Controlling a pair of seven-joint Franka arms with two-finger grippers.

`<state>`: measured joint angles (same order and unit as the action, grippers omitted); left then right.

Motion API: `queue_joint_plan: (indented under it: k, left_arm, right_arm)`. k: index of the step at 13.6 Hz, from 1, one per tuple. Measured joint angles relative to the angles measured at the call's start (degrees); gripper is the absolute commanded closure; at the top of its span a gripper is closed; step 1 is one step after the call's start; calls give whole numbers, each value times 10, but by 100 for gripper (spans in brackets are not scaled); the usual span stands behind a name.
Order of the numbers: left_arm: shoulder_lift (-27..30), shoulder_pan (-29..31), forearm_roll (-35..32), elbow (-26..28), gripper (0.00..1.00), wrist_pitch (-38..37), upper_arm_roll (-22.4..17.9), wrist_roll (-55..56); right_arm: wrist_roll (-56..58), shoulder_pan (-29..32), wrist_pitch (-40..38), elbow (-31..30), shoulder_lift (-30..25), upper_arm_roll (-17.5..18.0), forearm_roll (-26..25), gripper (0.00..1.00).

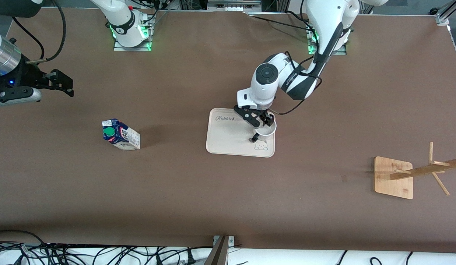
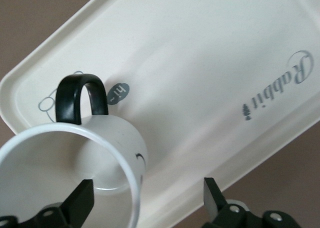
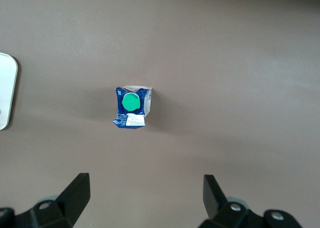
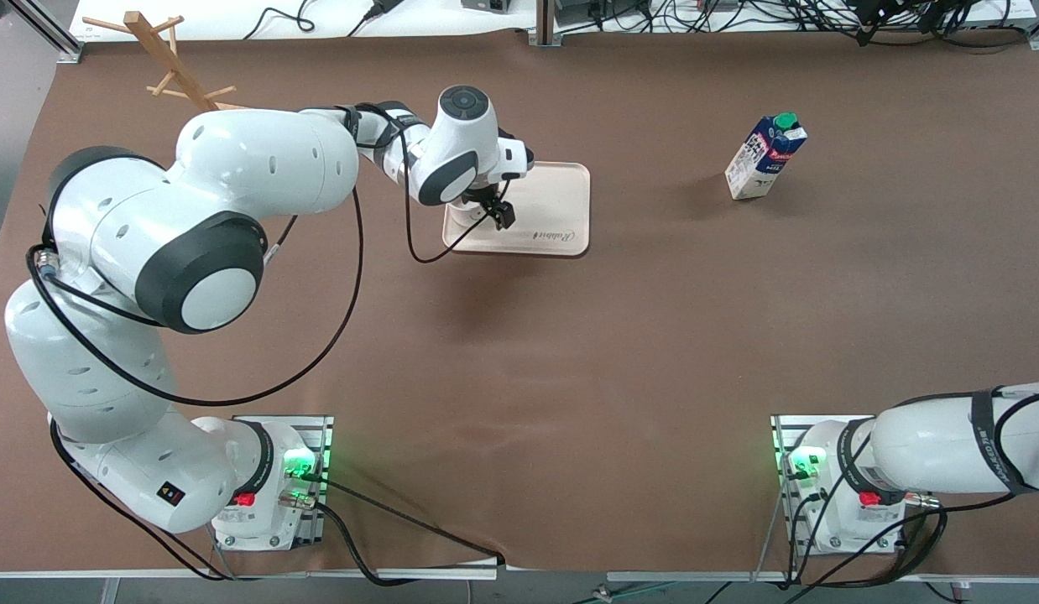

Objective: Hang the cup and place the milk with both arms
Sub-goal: 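Grasp the mug handle with the left gripper and lift, then carry the mug with the left gripper onto the wooden stand's peg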

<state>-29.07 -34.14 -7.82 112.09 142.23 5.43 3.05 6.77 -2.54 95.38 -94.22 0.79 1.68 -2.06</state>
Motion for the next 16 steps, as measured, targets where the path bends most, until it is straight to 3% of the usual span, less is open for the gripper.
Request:
queue_joint_plan:
  k: [1,3,12,16]
  left_arm:
    - [-1,0,-17,0,84,6,-1,3]
    - [-1,0,-28,0,100,13,-2,14]
    - [17,0,-31,-5,100,13,-1,58]
    - [79,4,-31,-44,100,-102,-7,62]
  right_arm:
    - [0,0,0,0,0,0,0,0]
    - [0,0,0,0,0,0,0,0]
    - [0,0,3,0,0,0,0,0]
    - [0,0,8,0,0,0,0,0]
